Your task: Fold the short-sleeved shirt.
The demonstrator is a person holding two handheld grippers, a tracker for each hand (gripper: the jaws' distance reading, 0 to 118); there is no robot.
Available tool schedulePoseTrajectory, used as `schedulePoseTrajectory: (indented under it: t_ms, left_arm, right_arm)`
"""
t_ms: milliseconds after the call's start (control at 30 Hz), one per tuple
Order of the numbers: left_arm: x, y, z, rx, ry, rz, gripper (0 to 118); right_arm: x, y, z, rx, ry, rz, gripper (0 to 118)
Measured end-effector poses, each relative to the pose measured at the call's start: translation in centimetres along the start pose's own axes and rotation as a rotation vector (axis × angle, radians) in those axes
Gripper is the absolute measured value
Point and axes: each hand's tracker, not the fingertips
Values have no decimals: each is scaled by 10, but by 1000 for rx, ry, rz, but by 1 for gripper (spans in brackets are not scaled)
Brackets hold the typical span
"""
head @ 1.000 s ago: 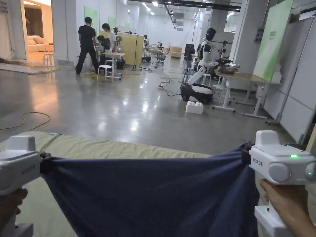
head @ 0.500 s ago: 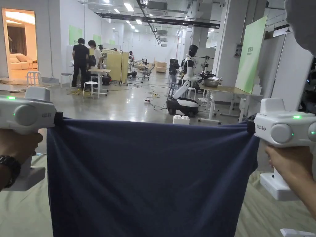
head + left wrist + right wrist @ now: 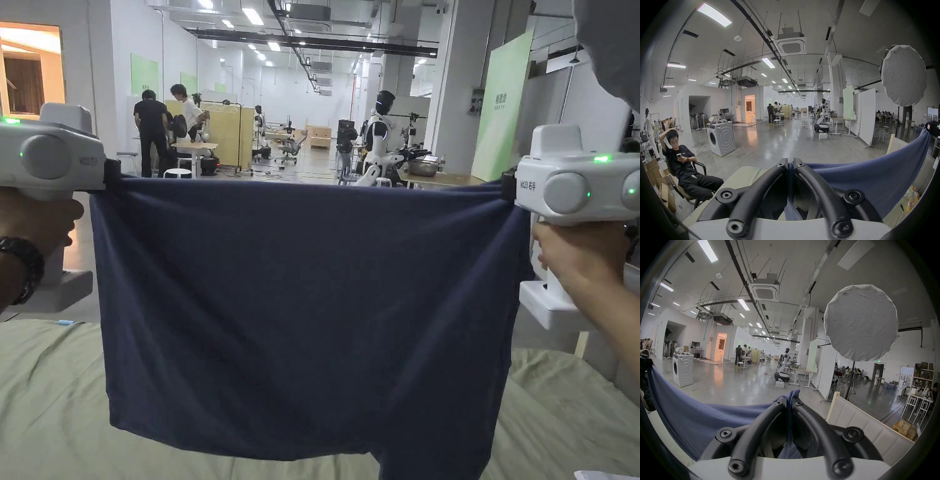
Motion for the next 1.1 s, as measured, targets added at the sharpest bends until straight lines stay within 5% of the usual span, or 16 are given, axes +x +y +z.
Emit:
schedulePoseTrajectory:
  t_ms: [400,1100]
  left_arm:
    - [11,-27,-12,-23,2,-24,5]
    - [-23,-270,92,-183,-87,25,5]
  right_arm:
    - [-3,-32,-8,-11,-4,58,5]
    - [-16,-241,140,-202,145,87,5]
